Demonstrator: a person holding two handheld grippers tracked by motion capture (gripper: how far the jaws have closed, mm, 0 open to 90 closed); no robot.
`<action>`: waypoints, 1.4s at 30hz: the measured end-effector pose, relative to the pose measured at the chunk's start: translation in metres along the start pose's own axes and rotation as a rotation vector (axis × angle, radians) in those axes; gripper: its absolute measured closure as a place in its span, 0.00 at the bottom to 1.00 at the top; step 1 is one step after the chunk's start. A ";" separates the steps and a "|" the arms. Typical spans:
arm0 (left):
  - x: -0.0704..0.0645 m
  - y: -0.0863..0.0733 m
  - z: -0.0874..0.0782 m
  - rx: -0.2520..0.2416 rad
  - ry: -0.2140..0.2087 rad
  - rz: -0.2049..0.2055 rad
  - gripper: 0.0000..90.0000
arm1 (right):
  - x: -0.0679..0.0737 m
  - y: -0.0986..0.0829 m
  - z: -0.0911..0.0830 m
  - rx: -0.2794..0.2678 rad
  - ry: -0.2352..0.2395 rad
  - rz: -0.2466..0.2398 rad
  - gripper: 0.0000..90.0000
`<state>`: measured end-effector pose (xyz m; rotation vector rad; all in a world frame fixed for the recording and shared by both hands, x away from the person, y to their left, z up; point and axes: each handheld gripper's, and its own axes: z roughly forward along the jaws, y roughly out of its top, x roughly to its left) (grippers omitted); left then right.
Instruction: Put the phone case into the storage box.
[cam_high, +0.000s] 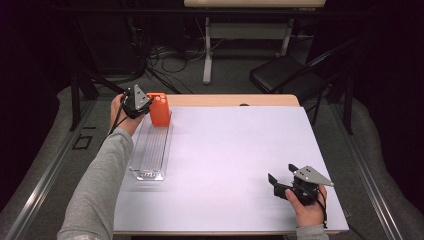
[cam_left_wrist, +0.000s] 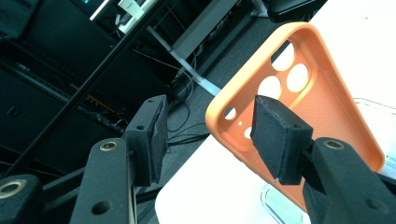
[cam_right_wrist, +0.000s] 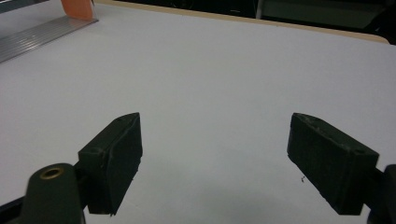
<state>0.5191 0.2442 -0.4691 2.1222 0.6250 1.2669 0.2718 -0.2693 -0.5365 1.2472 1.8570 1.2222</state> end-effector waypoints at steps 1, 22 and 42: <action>0.000 0.000 0.000 0.001 -0.004 0.001 0.52 | 0.000 0.000 0.000 0.000 0.000 0.000 0.20; 0.010 0.003 -0.017 -0.023 -0.039 -0.091 0.55 | 0.000 0.001 0.004 0.003 0.005 -0.004 0.20; 0.023 0.003 -0.027 -0.064 -0.114 -0.347 0.43 | -0.001 0.000 0.004 0.002 0.002 -0.001 0.20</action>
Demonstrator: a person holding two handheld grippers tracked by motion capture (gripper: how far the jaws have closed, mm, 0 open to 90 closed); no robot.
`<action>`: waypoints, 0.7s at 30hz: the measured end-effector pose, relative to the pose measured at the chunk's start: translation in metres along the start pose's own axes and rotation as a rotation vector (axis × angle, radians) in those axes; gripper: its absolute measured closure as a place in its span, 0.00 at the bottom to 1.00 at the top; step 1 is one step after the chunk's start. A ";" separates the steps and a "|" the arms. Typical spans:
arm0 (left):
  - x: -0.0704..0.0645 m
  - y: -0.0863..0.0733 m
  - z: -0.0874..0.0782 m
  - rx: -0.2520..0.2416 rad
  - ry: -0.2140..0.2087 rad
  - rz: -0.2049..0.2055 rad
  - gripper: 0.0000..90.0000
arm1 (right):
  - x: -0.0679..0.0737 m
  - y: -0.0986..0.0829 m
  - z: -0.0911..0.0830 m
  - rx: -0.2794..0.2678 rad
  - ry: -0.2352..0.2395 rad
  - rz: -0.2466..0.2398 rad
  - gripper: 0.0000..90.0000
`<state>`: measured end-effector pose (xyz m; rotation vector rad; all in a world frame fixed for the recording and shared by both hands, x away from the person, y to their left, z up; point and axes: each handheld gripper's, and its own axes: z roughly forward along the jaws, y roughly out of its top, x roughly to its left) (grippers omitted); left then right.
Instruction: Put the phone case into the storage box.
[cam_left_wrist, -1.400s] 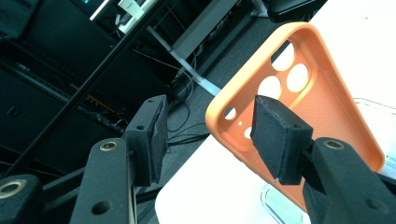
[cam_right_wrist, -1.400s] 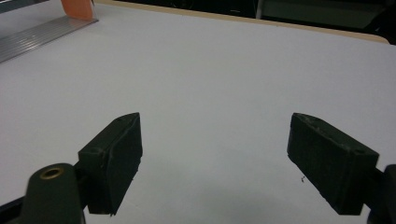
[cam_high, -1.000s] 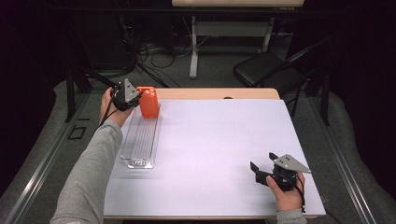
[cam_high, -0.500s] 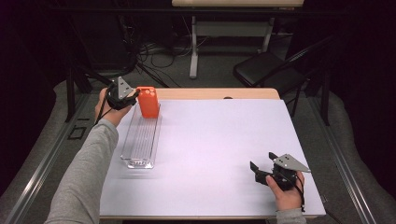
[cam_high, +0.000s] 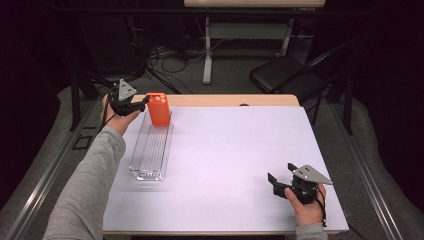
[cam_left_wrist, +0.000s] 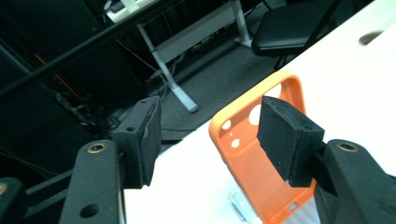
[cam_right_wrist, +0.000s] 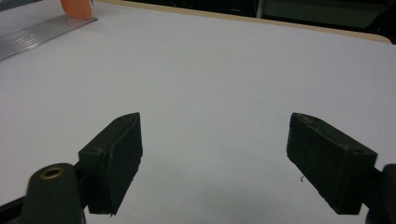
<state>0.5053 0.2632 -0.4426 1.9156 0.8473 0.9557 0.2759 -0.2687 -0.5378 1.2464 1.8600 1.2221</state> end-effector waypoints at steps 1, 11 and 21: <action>0.001 0.001 -0.001 -0.003 -0.008 -0.024 0.42 | 0.000 0.000 0.000 -0.001 0.000 0.000 0.20; 0.010 0.005 -0.010 -0.031 -0.086 -0.208 0.39 | 0.000 0.000 0.000 0.002 -0.002 -0.005 0.20; 0.009 0.009 -0.013 -0.031 -0.128 -0.264 0.34 | 0.000 0.001 0.000 0.002 -0.002 -0.006 0.20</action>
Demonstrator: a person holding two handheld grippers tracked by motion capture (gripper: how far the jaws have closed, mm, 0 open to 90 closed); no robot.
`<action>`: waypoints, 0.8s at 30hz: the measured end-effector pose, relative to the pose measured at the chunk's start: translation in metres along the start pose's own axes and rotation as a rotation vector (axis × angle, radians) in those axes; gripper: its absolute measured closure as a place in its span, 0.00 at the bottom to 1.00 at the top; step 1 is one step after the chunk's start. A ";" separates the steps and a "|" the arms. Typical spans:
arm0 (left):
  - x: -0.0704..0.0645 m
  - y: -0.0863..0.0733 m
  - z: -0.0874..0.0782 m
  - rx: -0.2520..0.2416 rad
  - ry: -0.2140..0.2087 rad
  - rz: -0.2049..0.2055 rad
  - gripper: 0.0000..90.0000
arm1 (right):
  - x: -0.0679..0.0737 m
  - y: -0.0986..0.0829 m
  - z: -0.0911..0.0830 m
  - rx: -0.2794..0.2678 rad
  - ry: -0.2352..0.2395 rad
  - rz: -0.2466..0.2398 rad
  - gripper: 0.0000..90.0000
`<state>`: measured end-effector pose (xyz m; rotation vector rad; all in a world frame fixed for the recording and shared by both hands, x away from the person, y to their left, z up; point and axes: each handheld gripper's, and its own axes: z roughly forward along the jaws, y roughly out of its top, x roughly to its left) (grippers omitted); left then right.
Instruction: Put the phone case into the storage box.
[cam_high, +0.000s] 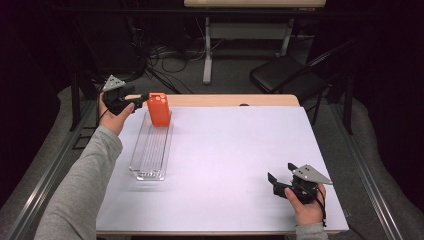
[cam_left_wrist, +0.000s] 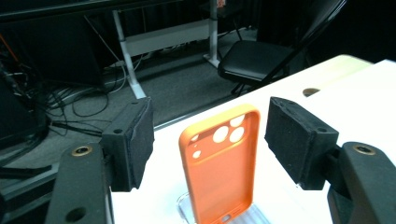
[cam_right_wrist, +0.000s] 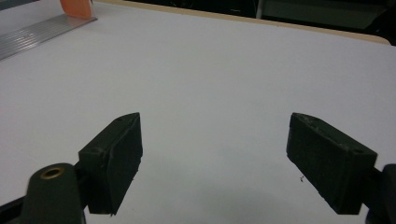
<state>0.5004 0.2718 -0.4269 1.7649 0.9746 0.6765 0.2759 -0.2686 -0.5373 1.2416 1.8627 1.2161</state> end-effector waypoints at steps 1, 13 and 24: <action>0.000 0.000 0.000 0.006 -0.005 -0.010 0.33 | 0.000 0.000 0.000 0.000 0.000 -0.002 0.20; -0.003 0.005 -0.003 0.018 -0.048 -0.110 0.23 | -0.001 0.000 -0.001 0.001 0.001 0.004 0.20; -0.006 0.007 -0.008 0.009 -0.076 -0.175 0.17 | 0.000 0.001 0.000 -0.001 0.006 -0.008 0.20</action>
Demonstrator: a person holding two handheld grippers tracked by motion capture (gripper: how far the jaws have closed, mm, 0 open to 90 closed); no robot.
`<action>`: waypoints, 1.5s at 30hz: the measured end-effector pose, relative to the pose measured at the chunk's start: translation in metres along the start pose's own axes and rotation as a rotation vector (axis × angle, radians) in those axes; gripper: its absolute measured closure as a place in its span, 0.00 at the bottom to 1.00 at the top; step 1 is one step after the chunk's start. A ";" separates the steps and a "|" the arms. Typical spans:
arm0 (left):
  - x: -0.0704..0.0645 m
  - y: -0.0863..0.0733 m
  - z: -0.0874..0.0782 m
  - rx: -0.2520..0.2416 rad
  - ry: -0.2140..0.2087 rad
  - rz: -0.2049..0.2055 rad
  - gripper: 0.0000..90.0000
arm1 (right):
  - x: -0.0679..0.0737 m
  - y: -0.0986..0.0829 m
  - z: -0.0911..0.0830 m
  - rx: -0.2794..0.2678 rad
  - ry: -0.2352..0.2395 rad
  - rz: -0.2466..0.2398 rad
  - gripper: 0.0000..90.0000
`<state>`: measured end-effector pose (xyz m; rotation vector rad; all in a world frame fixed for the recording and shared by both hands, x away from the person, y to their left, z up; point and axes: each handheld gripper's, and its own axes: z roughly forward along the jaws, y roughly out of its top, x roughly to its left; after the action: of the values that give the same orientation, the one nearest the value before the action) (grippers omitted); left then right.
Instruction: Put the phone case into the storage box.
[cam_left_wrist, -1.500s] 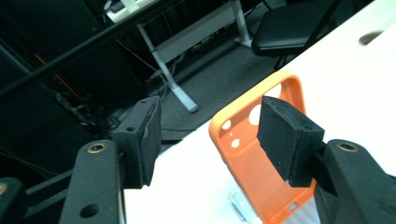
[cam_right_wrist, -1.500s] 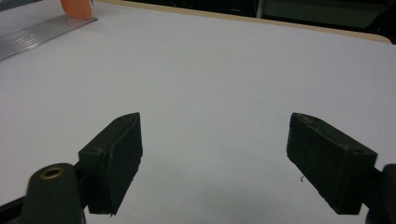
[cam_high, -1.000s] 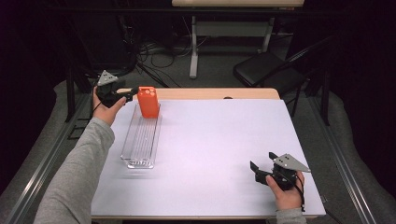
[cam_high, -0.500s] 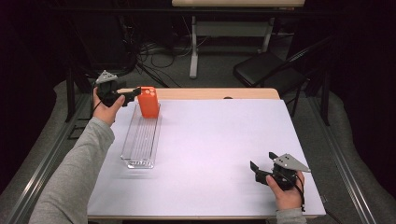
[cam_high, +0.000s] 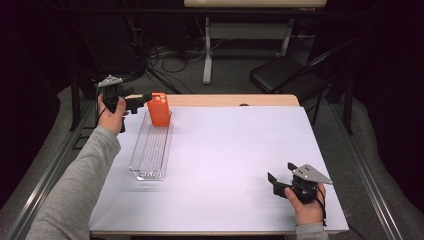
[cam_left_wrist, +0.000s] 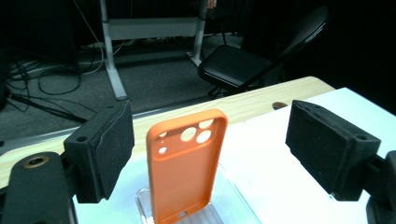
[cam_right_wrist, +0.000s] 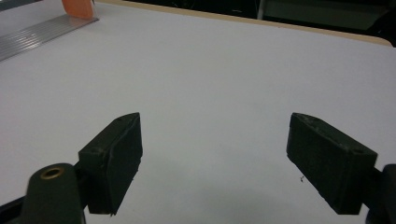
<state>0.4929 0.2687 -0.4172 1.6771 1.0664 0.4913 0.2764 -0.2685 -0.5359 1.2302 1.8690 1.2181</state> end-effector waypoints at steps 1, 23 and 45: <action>0.000 0.000 0.000 -0.003 -0.006 -0.007 0.17 | 0.000 0.000 0.000 -0.002 -0.001 -0.003 0.20; -0.017 0.005 -0.019 0.068 -0.046 0.032 0.17 | 0.003 0.004 -0.002 -0.023 -0.007 -0.014 0.17; -0.068 0.000 -0.049 0.089 -0.137 0.129 0.17 | 0.007 0.007 -0.004 -0.024 -0.006 -0.040 0.08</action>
<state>0.4210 0.2382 -0.3868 1.8389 0.8955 0.4106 0.2729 -0.2626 -0.5277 1.1774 1.8602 1.2105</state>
